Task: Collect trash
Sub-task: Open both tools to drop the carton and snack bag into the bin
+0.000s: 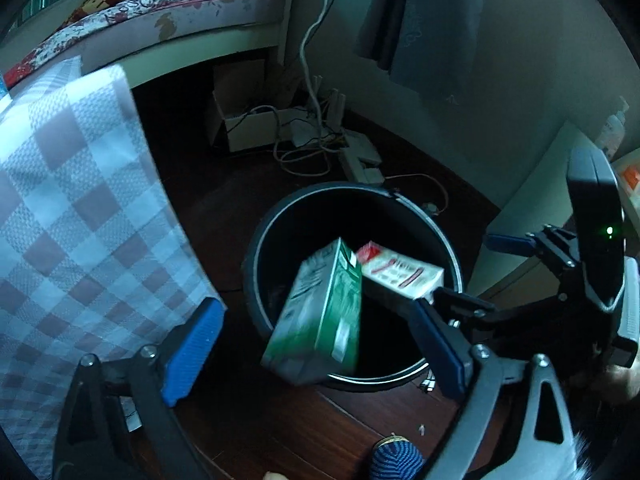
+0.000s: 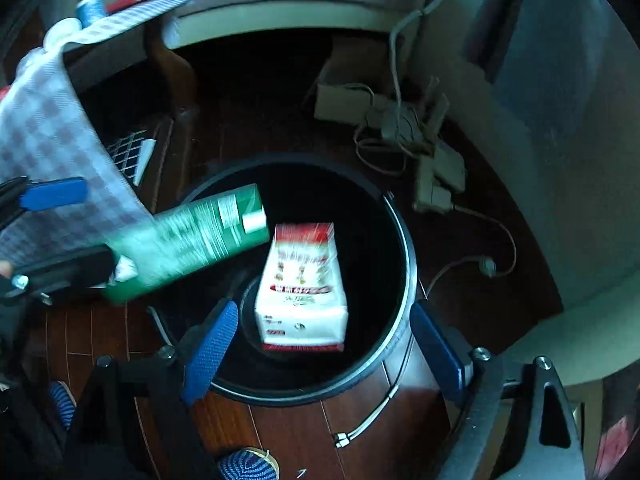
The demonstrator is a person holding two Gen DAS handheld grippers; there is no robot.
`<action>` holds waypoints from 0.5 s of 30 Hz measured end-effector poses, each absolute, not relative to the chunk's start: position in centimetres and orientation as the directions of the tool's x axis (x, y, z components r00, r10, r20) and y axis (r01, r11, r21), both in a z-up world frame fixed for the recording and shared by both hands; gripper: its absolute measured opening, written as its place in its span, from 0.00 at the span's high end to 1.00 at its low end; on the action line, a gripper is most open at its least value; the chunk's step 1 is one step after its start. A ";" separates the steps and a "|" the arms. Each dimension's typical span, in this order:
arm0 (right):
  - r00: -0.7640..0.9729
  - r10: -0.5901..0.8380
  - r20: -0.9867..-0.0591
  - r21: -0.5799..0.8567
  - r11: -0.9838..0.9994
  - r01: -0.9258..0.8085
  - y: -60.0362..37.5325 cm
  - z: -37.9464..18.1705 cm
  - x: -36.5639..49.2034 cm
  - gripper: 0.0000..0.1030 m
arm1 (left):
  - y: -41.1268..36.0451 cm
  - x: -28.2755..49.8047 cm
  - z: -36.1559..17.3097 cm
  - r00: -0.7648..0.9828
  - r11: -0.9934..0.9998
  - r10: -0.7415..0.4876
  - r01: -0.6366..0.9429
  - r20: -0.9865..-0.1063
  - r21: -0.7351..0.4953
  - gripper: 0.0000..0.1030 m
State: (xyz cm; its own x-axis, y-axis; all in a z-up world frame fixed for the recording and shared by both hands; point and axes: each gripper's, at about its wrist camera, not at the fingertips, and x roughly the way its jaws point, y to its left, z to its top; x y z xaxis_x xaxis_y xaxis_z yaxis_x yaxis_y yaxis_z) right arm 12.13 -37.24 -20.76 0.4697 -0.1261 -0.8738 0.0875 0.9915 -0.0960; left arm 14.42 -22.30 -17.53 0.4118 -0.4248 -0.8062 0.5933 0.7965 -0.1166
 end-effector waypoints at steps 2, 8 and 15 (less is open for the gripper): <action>0.452 -0.139 -0.881 -0.098 0.989 0.113 -37.9 -21.1 11.9 0.07 | -21.8 14.3 -17.5 0.447 0.815 -0.414 0.570 -0.793 -0.105 0.05; 0.468 -0.159 -0.869 -0.108 0.985 0.134 -37.8 -20.6 11.4 0.01 | -21.1 14.0 -17.4 0.500 0.841 -0.373 0.537 -0.781 -0.057 0.02; 0.495 -0.163 -0.853 -0.112 0.985 0.131 -37.1 -19.5 11.0 0.01 | -20.3 13.5 -16.5 0.529 0.853 -0.356 0.520 -0.770 -0.038 0.01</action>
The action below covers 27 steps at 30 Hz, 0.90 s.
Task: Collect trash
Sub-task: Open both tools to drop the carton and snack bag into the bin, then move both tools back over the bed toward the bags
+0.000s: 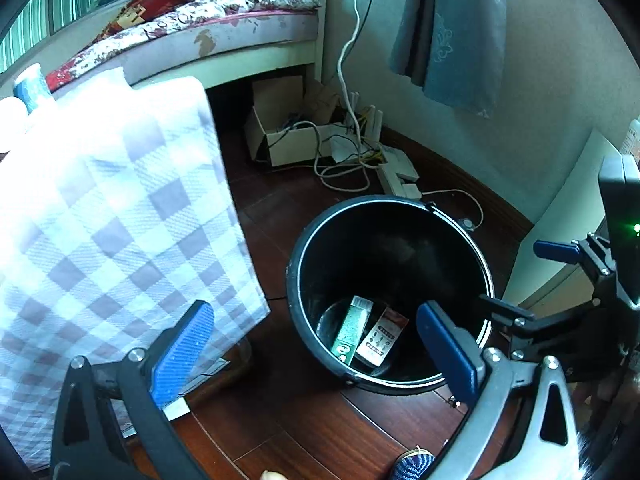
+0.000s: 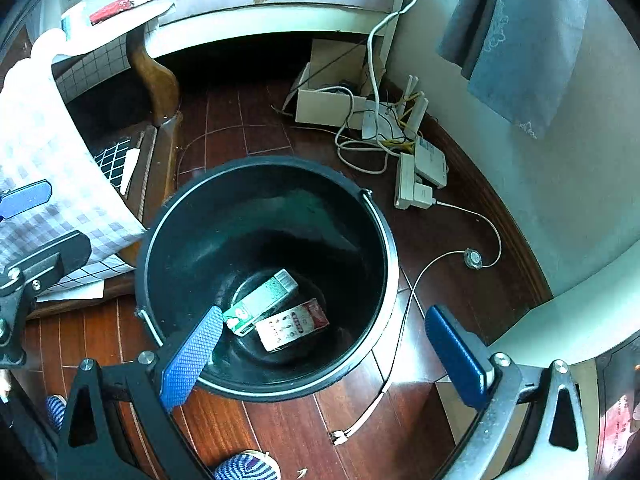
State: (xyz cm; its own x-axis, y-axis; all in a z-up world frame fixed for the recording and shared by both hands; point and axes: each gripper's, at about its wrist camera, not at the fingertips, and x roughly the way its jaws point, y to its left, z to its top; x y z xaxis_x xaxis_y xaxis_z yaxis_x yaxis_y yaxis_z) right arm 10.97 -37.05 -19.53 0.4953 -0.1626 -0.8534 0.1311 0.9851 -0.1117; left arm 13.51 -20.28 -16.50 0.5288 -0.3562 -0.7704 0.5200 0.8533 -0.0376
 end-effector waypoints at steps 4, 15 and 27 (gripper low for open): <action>0.510 -0.166 -0.844 -0.107 0.984 0.144 -36.5 -18.8 10.7 0.01 | -19.2 13.1 -16.0 0.538 0.869 -0.341 0.494 -0.771 -0.039 0.01; 0.588 -0.165 -0.792 -0.085 0.983 0.162 -33.4 -15.0 9.3 0.01 | -16.2 11.4 -13.5 0.606 0.898 -0.318 0.439 -0.730 -0.026 0.01; 0.713 -0.118 -0.692 -0.051 0.992 0.114 -27.9 -10.4 9.5 0.01 | -9.5 10.3 -8.3 0.722 0.943 -0.268 0.332 -0.638 -0.021 0.01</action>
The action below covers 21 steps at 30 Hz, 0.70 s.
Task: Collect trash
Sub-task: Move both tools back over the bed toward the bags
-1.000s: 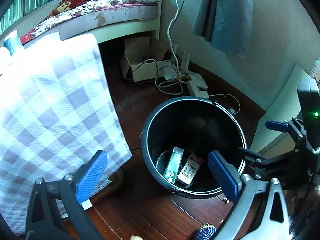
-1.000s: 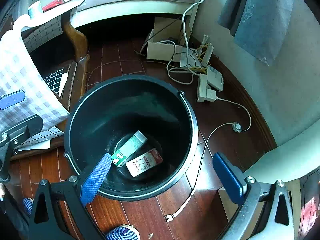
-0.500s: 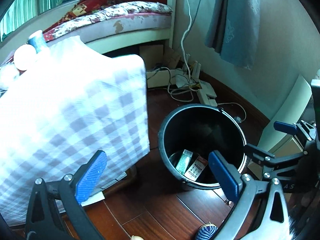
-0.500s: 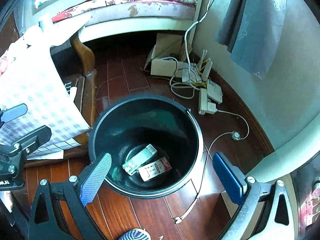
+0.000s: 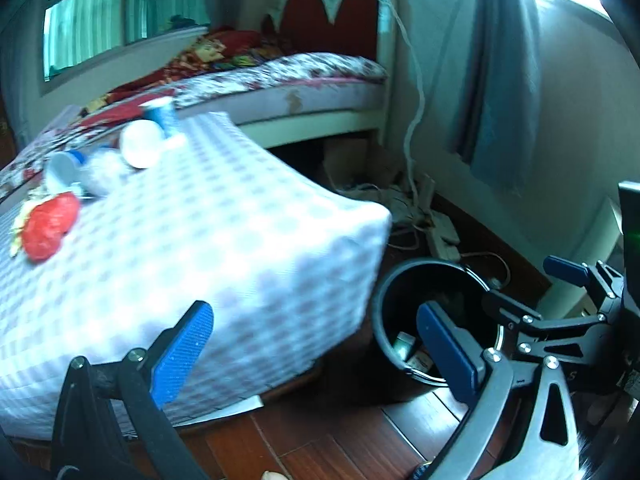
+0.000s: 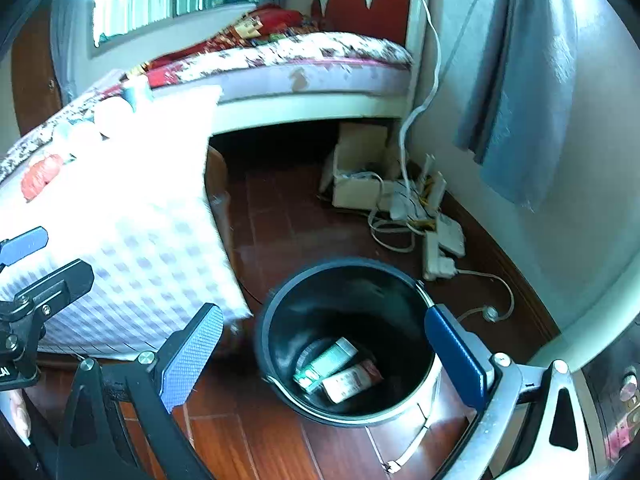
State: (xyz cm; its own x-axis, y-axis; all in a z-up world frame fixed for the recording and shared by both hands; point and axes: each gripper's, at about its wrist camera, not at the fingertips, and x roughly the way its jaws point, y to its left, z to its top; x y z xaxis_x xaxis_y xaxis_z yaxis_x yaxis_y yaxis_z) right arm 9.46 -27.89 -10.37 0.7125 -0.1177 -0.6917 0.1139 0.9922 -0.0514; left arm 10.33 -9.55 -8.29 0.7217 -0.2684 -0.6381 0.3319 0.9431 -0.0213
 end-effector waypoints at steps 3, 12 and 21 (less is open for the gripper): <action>0.738 -0.078 -0.670 -0.038 0.997 0.071 -25.7 -9.5 10.1 0.01 | -7.2 10.5 -7.5 0.748 0.959 -0.231 0.284 -0.623 -0.016 0.01; 0.786 0.029 -0.617 -0.048 0.996 -0.074 -17.5 -7.4 12.4 0.01 | 0.7 11.5 -6.0 0.798 0.994 -0.099 0.102 -0.594 -0.029 0.01; 0.769 0.140 -0.623 -0.072 0.969 -0.234 -9.6 -5.1 18.1 0.01 | 10.7 15.0 -5.7 0.793 0.993 0.066 -0.113 -0.605 -0.040 0.01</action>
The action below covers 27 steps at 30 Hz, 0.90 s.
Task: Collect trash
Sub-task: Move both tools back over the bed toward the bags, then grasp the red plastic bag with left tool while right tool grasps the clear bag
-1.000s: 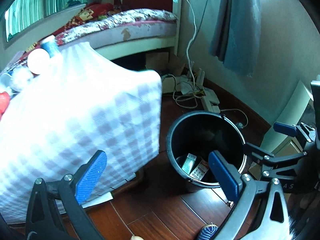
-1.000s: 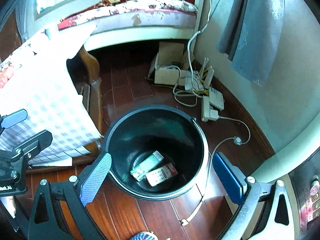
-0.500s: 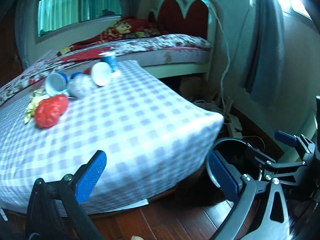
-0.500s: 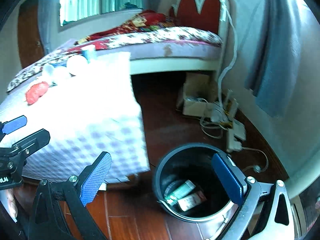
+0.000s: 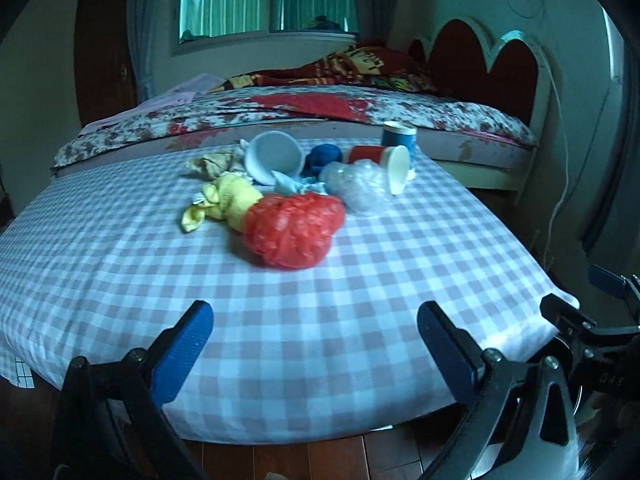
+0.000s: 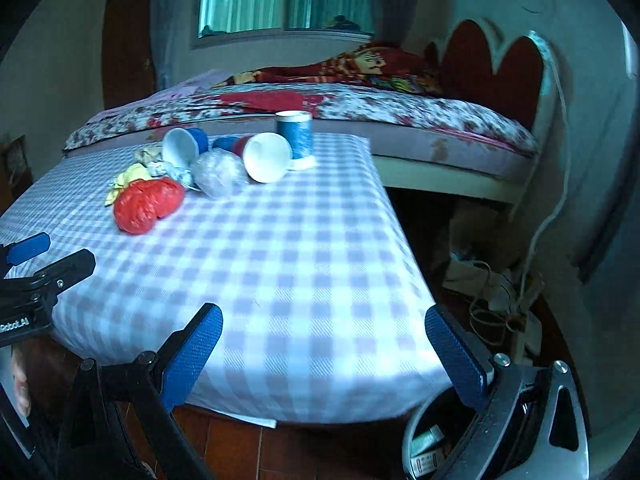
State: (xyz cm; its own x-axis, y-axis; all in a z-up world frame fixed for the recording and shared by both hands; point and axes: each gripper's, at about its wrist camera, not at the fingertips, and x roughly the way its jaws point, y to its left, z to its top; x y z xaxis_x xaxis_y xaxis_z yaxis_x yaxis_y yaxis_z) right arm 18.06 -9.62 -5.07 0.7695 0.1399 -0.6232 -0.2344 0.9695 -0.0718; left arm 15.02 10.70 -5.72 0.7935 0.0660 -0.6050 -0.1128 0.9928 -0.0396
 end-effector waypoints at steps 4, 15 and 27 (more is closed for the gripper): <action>0.758 0.207 -0.619 -0.069 0.947 -0.314 -6.5 -4.5 20.7 0.01 | 13.3 17.0 -6.2 0.778 0.986 0.094 -0.160 -0.621 -0.052 0.02; 0.701 0.274 -0.658 -0.040 0.917 -0.396 -2.7 -5.2 28.1 0.15 | 14.1 24.2 -7.8 0.729 0.990 0.034 -0.120 -0.683 -0.078 0.16; 0.612 0.349 -0.710 -0.011 0.863 -0.505 2.6 -6.2 33.7 0.35 | 15.0 26.4 -8.0 0.715 0.993 -0.011 -0.072 -0.699 -0.089 0.68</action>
State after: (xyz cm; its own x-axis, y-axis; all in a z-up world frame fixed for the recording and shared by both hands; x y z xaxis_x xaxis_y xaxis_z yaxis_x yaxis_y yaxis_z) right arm 33.66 2.57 -6.23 0.6118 0.3488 -0.7099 -0.5050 0.8630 -0.0111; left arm 26.40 15.04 -8.03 0.7148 -0.0109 -0.6992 -0.0722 0.9934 -0.0893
